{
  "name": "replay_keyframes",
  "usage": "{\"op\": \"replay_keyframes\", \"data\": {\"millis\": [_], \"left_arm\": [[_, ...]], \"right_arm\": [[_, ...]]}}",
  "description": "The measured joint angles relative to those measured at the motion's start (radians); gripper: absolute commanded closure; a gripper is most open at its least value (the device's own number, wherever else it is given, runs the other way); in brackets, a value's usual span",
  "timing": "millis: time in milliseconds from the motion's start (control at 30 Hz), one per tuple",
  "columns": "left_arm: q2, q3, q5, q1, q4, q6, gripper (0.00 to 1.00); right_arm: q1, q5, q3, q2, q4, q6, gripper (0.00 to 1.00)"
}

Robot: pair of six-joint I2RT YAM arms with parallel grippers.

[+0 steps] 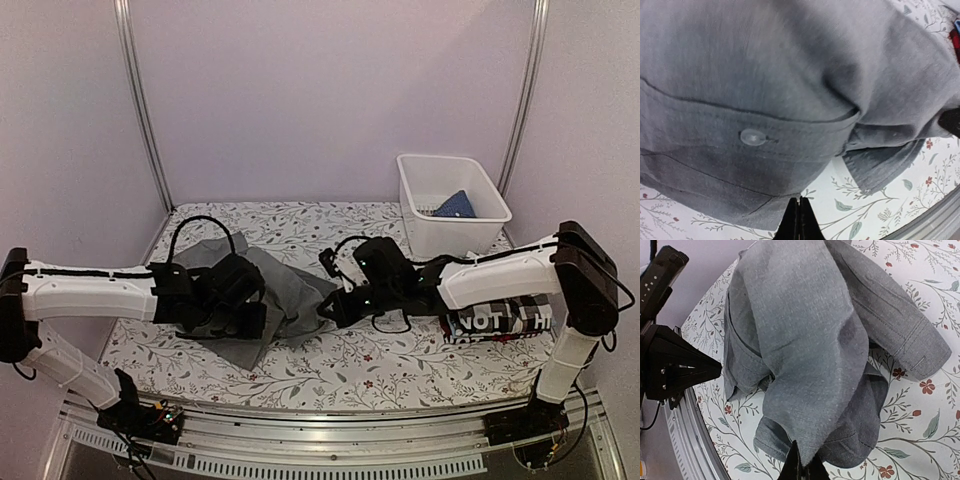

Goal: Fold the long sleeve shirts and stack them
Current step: Pick up the crumpled shirt from the center of the board.

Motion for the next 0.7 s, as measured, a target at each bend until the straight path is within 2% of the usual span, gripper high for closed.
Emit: {"op": "replay_keyframes", "data": {"millis": [200,333,533,700], "left_arm": [[-0.070,0.166,-0.029,0.000,-0.095,0.100,1.00],[-0.110,0.191,-0.028,0.001,-0.128,0.134,0.98],[-0.142,0.167,0.020,0.002,-0.143,0.175,0.70],[-0.259,0.147,0.100,-0.004,-0.052,0.240,0.44]], "right_arm": [[-0.024,-0.023,0.040,-0.110,-0.029,0.010,1.00],[-0.026,-0.048,0.076,-0.172,-0.032,0.026,1.00],[-0.026,-0.096,0.162,-0.194,-0.058,0.077,1.00],[-0.026,-0.101,0.291,-0.194,-0.075,0.142,1.00]]}}
